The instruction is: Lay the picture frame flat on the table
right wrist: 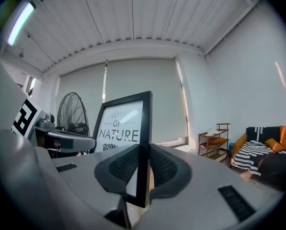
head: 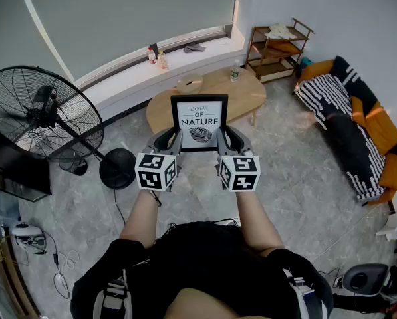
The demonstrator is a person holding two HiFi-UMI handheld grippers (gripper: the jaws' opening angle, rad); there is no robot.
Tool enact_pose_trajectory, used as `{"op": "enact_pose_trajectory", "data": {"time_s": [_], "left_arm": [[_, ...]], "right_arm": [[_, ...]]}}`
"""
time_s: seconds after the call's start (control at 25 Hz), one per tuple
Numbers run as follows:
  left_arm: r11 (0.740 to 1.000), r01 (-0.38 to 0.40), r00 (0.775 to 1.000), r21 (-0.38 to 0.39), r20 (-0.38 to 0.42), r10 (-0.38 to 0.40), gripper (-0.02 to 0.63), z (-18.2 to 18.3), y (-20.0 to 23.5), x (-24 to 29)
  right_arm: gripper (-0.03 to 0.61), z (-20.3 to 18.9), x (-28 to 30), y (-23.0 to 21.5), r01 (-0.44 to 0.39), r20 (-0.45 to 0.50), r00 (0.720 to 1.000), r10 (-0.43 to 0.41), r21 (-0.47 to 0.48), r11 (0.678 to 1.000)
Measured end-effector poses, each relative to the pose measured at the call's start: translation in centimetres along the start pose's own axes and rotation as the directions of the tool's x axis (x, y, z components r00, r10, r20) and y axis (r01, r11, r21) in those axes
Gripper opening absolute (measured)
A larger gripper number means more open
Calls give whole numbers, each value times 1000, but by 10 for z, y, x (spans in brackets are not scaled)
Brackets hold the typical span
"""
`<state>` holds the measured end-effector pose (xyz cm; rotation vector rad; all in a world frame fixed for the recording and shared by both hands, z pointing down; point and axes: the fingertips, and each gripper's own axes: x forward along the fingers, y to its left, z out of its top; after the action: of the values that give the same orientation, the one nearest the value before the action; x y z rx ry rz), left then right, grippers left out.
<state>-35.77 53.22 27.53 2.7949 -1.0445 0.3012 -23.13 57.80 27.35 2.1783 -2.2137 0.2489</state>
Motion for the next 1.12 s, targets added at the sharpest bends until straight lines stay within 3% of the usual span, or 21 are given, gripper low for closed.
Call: {"op": "enact_pose_trajectory", "data": {"time_s": [0.76, 1.12], "left_arm": [[999, 41, 998, 14, 43, -42, 89, 19, 21, -27], [996, 89, 995, 4, 52, -89, 87, 12, 40, -45]], "right_arm": [[91, 17, -5, 34, 22, 34, 999, -22, 10, 1000], [92, 11, -8, 63, 55, 31, 998, -55, 5, 998]]}}
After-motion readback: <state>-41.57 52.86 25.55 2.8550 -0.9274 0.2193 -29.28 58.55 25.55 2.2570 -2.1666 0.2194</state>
